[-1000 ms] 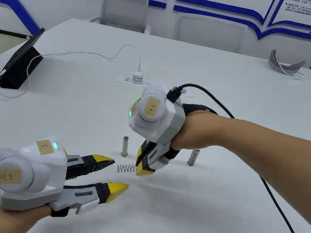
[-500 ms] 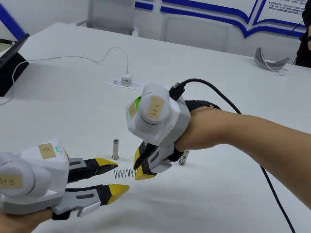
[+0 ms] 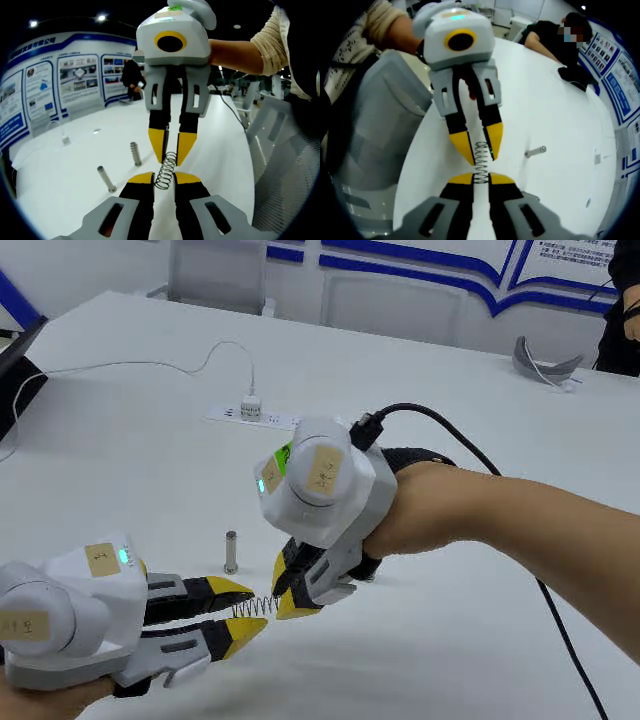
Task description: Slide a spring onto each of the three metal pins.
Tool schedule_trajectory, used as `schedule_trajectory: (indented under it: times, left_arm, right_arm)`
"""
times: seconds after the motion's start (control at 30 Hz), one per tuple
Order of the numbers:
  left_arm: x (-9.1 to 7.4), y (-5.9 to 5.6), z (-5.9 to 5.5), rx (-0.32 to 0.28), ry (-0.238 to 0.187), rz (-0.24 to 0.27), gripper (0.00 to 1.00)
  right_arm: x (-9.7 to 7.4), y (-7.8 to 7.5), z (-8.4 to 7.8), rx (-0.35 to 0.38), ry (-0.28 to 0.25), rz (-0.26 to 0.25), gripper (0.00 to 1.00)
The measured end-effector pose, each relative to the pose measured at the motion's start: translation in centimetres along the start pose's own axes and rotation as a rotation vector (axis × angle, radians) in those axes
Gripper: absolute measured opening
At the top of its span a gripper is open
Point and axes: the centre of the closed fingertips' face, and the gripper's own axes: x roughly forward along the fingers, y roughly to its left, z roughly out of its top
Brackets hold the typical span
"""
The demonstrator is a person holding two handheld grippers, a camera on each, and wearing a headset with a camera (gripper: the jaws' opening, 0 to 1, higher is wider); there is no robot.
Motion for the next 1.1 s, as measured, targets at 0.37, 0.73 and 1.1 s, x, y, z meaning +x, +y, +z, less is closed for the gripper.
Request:
schedule_trajectory:
  times: [0.37,0.73,1.1]
  left_arm:
    - [0.0,-0.4,0.2,0.015,0.002,-0.010,0.13]
    - [0.1,-0.8,0.1,0.020,0.012,-0.018,0.12]
    - [0.2,-0.9,0.2,0.026,0.012,-0.022,0.11]
  right_arm:
    - [-0.9,0.3,0.4,-0.021,0.010,0.000,0.12]
    - [-2.1,0.6,2.0,-0.049,0.003,-0.004,0.12]
    - [-2.4,0.7,3.5,-0.077,-0.016,-0.011,0.12]
